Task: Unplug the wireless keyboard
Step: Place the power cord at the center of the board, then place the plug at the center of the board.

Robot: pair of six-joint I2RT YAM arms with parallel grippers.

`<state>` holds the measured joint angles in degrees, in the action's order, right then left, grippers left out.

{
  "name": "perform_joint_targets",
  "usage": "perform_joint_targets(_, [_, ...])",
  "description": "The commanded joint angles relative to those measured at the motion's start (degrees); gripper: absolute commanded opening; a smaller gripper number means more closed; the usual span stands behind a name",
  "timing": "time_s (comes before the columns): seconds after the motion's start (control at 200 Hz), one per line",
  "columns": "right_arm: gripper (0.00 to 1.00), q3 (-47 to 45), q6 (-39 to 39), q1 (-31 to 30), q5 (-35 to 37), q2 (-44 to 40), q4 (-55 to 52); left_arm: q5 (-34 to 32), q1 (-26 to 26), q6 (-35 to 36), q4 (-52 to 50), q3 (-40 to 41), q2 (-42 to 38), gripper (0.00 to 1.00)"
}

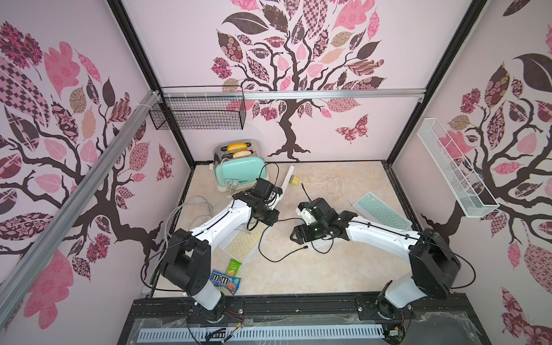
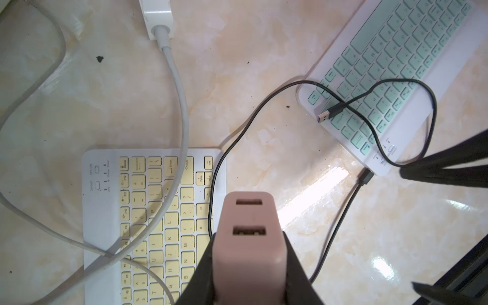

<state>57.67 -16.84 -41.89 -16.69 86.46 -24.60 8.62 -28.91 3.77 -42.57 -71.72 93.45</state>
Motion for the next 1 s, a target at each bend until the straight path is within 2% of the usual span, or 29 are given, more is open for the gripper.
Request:
perform_joint_targets(0.0, [0.80,0.53,0.13,2.17,5.59,-4.33,-1.92,2.00,-0.10,-0.61,3.76,-2.79,2.71,0.00])
perform_joint_targets(0.09, [0.81,-1.15,-0.98,5.21,6.79,-6.98,-1.38,2.58,-0.59,-0.31,4.69,-4.32,5.68,0.00])
perform_joint_targets(0.335, [0.83,-5.42,-1.79,12.10,5.73,-10.64,-0.80,-1.69,-3.35,1.31,4.22,-10.25,15.31,0.00])
perform_joint_targets(0.545, [0.83,-7.86,-3.36,13.72,6.36,-11.22,-1.30,-3.38,-4.05,2.61,2.70,-14.84,22.23,0.00])
perform_joint_targets(0.99, [0.83,-9.28,-4.17,14.82,5.70,-9.57,-1.15,-5.27,-4.10,5.81,-1.19,-21.68,30.10,0.00])
